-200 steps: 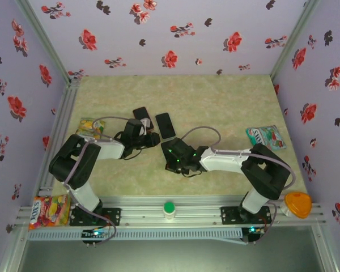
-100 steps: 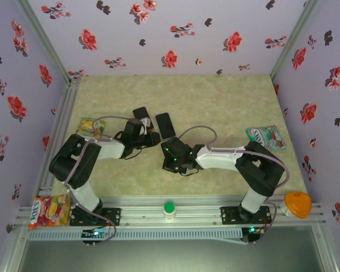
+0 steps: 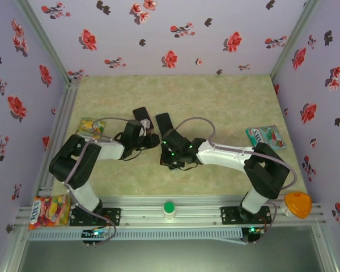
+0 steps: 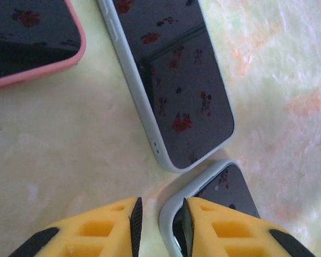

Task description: Put the phone into the phone case

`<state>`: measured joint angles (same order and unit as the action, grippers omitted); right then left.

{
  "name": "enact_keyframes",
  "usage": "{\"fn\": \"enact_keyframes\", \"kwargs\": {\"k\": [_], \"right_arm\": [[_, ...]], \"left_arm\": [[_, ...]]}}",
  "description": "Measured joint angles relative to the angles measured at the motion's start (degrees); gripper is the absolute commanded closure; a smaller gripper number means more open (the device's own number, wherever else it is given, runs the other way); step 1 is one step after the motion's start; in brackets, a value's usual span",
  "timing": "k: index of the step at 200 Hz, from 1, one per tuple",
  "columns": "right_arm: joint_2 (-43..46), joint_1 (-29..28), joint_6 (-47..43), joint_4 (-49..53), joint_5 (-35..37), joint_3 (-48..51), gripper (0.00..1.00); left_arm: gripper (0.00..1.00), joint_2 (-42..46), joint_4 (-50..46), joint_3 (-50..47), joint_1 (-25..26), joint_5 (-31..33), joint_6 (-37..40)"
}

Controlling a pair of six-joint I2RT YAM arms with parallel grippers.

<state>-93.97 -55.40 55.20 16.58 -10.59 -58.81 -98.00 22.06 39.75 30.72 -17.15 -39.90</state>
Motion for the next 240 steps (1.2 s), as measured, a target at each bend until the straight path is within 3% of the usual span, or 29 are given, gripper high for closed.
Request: {"fn": "enact_keyframes", "kwargs": {"k": [116,240], "right_arm": [[-8.87,-1.6,-1.2,1.81,-3.13,-2.38,0.95],[-10.62,-1.55,-3.04,15.08,4.68,-5.29,0.99]], "left_arm": [[0.7,14.19,-2.05,-9.07,-7.76,0.61,-1.33],[0.7,16.85,-3.3,-10.03,-8.68,0.61,-1.29]]}}
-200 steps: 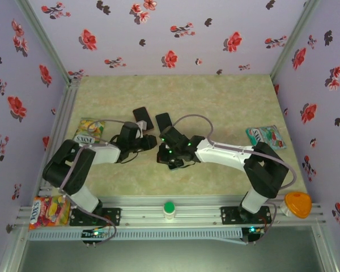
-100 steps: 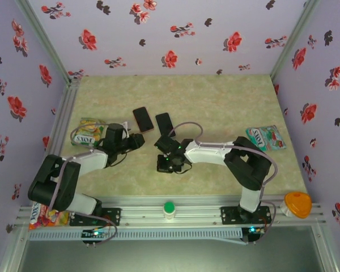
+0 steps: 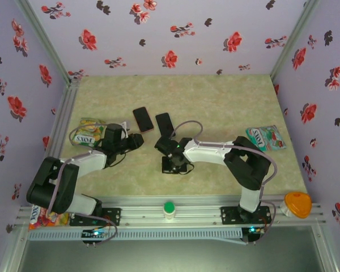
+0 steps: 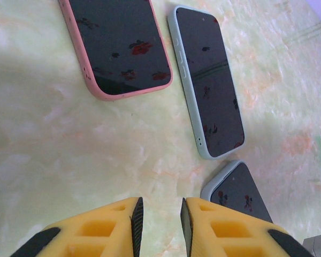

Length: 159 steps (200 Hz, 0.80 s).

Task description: Put the phone into the phone case

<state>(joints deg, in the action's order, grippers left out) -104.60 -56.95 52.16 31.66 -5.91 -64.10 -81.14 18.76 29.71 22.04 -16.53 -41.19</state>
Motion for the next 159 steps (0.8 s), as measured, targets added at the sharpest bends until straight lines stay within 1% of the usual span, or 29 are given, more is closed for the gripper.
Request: {"fn": "enact_keyframes", "kwargs": {"k": [29,105,159], "right_arm": [[0.44,0.52,-0.79,1.97,1.25,0.09,0.99],[4.68,5.11,-4.22,7.91,5.86,2.6,0.99],[6.19,6.29,-5.77,8.83,7.23,4.11,1.0]], "left_arm": [[0.7,0.0,-0.37,0.0,0.0,-0.02,0.28],[0.7,0.0,-1.01,0.0,0.02,0.0,1.14],[0.69,-1.33,-2.43,1.18,2.08,-0.02,2.36]]}}
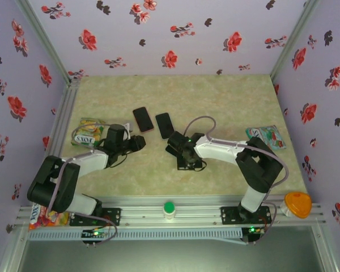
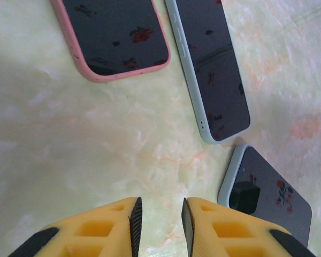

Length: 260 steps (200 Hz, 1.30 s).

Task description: Put the phone into the phone case

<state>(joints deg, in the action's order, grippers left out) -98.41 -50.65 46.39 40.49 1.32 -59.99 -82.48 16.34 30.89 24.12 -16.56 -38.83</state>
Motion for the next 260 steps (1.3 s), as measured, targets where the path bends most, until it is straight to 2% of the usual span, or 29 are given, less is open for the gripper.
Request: {"fn": "enact_keyframes", "kwargs": {"k": [53,70,85,157,260], "right_arm": [[9.09,0.15,0.13,-1.25,-2.64,1.33,0.95],[11.98,1.18,0.74,-2.97,-3.41,2.75,0.9],[13.25,2.58,1.66,-4.68,-4.28,4.98,0.89],[14.36,5.7,4.76,-7.67,-4.9,12.11,0.88],[13.18,9.75,5.03,-10.45,-4.98,12.98,0.89]], "left_arm": [[0.69,-8.52,-0.24,7.67,1.33,-1.55,0.96],[0.68,-11.76,0.13,10.43,1.77,-2.54,1.53],[0.66,-13.99,0.57,12.24,2.34,-3.34,1.81],[0.58,-21.81,2.99,16.59,5.77,-7.19,2.16],[0.57,-23.34,4.98,16.76,7.17,-7.5,1.88]]}}
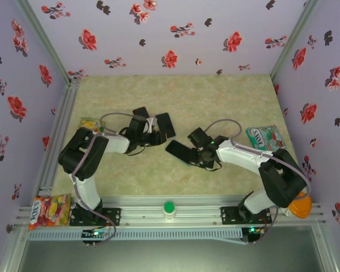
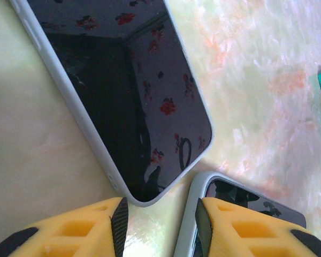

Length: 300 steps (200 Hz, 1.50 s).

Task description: Put the phone into the phone case

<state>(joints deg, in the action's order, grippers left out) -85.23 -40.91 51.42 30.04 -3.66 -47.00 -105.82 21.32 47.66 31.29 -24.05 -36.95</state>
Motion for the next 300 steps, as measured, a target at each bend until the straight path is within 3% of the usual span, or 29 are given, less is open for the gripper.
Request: {"fn": "enact_keyframes", "kwargs": {"k": [161,300], "right_arm": [[-3.56,0.57,-1.9,-1.9,-1.55,-1.6,0.9],[-0.5,-1.22,-1.9,-1.53,-1.46,-2.34,0.92]], "left_arm": [[0.57,-1.07,7.56,-2.12,3.02,0.92,-2.64],[0.58,1.68,11.04,-7.26,3.82,1.11,-3.67]]}}
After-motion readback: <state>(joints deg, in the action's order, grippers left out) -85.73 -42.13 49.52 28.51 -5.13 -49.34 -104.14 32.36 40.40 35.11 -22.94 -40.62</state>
